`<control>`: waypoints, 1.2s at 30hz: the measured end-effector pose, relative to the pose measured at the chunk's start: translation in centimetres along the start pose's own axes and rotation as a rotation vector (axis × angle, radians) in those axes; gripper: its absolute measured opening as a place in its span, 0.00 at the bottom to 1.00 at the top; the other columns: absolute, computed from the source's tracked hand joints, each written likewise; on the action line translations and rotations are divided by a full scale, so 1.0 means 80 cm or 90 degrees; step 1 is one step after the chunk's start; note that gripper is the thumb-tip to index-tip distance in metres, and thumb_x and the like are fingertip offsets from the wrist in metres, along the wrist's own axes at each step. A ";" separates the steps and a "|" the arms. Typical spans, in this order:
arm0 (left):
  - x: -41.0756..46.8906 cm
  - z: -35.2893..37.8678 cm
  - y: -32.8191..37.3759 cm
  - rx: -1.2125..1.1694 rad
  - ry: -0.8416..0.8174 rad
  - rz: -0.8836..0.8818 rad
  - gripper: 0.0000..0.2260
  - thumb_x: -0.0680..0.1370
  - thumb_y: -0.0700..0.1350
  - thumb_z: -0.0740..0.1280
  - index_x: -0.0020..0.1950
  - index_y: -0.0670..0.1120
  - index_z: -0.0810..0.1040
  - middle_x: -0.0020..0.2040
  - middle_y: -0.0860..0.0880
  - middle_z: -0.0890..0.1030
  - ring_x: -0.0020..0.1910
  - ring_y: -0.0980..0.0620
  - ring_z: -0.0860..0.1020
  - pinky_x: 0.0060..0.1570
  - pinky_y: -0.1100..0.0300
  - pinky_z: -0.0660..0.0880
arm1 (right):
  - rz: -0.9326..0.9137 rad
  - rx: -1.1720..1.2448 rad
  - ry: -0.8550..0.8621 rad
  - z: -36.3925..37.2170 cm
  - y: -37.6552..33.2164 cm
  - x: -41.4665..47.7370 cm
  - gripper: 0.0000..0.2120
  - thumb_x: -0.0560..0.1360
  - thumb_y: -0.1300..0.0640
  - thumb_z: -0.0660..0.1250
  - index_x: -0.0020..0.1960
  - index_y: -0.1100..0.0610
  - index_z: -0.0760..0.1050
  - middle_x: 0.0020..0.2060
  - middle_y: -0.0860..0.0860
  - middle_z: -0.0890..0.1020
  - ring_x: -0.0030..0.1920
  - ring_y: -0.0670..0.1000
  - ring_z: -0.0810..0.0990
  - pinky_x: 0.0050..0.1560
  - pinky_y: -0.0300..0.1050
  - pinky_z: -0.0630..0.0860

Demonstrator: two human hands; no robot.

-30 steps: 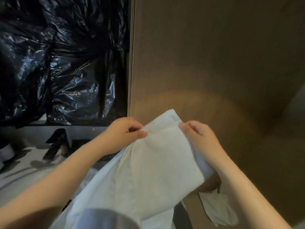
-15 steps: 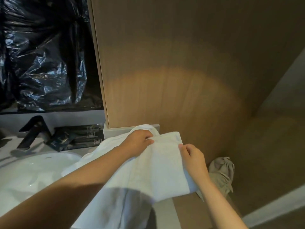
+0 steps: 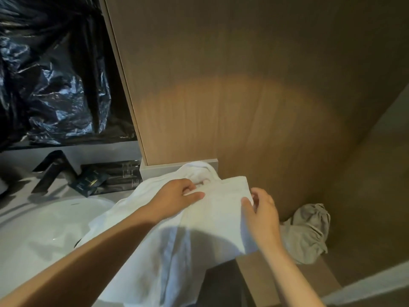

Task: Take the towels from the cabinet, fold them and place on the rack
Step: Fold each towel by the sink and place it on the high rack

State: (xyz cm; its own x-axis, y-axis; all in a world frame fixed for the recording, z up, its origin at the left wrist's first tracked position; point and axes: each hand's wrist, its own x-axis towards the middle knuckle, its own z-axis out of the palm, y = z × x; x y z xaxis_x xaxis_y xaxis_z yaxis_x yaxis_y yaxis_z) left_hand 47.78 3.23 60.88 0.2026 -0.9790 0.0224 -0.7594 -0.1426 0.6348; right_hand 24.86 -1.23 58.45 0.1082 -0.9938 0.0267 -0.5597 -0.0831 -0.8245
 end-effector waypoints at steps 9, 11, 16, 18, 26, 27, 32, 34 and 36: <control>-0.071 -0.040 -0.065 -0.047 -0.041 -0.054 0.08 0.74 0.56 0.71 0.47 0.54 0.80 0.44 0.57 0.80 0.42 0.60 0.75 0.39 0.72 0.67 | -0.098 0.054 -0.067 0.032 -0.040 -0.040 0.11 0.79 0.50 0.65 0.61 0.49 0.74 0.55 0.43 0.76 0.49 0.40 0.77 0.43 0.28 0.71; -0.081 -0.044 -0.079 -0.027 -0.041 -0.034 0.07 0.73 0.53 0.73 0.48 0.53 0.80 0.44 0.57 0.80 0.43 0.60 0.75 0.40 0.72 0.67 | -0.081 0.067 -0.113 0.044 -0.039 -0.050 0.11 0.79 0.48 0.65 0.60 0.47 0.74 0.53 0.42 0.78 0.48 0.39 0.77 0.43 0.28 0.71; -0.102 -0.055 -0.109 -0.016 -0.014 0.001 0.05 0.73 0.49 0.73 0.46 0.54 0.79 0.41 0.61 0.78 0.44 0.66 0.74 0.43 0.73 0.66 | -0.040 0.056 -0.211 0.069 -0.043 -0.074 0.15 0.78 0.42 0.65 0.62 0.44 0.71 0.49 0.37 0.78 0.48 0.36 0.77 0.42 0.27 0.70; -0.107 -0.061 -0.123 0.013 -0.030 -0.025 0.06 0.73 0.54 0.72 0.47 0.56 0.79 0.43 0.61 0.78 0.45 0.64 0.74 0.44 0.72 0.66 | -0.038 0.045 -0.229 0.078 -0.046 -0.081 0.12 0.78 0.42 0.64 0.59 0.41 0.69 0.49 0.40 0.79 0.47 0.37 0.77 0.42 0.29 0.73; -0.107 -0.087 -0.146 0.029 -0.077 -0.038 0.14 0.77 0.51 0.69 0.33 0.49 0.72 0.32 0.52 0.73 0.37 0.51 0.71 0.40 0.59 0.66 | -0.015 0.117 -0.272 0.099 -0.056 -0.101 0.22 0.78 0.47 0.67 0.68 0.41 0.63 0.56 0.27 0.72 0.58 0.37 0.74 0.60 0.37 0.72; -0.106 -0.088 -0.145 0.017 -0.063 -0.033 0.15 0.77 0.50 0.70 0.32 0.49 0.72 0.31 0.52 0.72 0.36 0.51 0.71 0.38 0.61 0.66 | -0.012 0.118 -0.269 0.100 -0.056 -0.100 0.23 0.78 0.48 0.67 0.70 0.42 0.62 0.57 0.28 0.73 0.58 0.38 0.74 0.61 0.38 0.72; -0.104 -0.090 -0.136 -0.048 -0.010 -0.019 0.13 0.76 0.48 0.70 0.33 0.51 0.74 0.32 0.53 0.74 0.35 0.56 0.72 0.36 0.69 0.65 | -0.002 0.093 -0.249 0.108 -0.062 -0.096 0.25 0.77 0.47 0.68 0.68 0.39 0.59 0.53 0.25 0.69 0.52 0.35 0.72 0.56 0.34 0.69; -0.103 -0.094 -0.133 -0.016 -0.023 -0.008 0.12 0.76 0.50 0.70 0.37 0.45 0.77 0.35 0.49 0.76 0.39 0.50 0.73 0.38 0.66 0.66 | 0.003 0.081 -0.241 0.111 -0.063 -0.092 0.25 0.77 0.48 0.68 0.68 0.41 0.60 0.53 0.27 0.69 0.55 0.37 0.71 0.57 0.37 0.68; -0.102 -0.102 -0.134 0.023 -0.084 -0.045 0.13 0.74 0.53 0.72 0.41 0.43 0.80 0.40 0.48 0.79 0.42 0.49 0.75 0.43 0.61 0.69 | 0.006 0.073 -0.235 0.115 -0.063 -0.088 0.27 0.77 0.49 0.68 0.71 0.46 0.60 0.55 0.31 0.71 0.58 0.40 0.71 0.57 0.38 0.67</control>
State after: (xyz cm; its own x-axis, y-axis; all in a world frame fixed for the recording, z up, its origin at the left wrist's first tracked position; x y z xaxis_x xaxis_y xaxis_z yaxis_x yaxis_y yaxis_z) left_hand 59.25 13.96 60.19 0.1751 -0.9767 -0.1245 -0.7681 -0.2146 0.6033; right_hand 34.47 6.91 57.25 0.4032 -0.8993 -0.1692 -0.4692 -0.0445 -0.8820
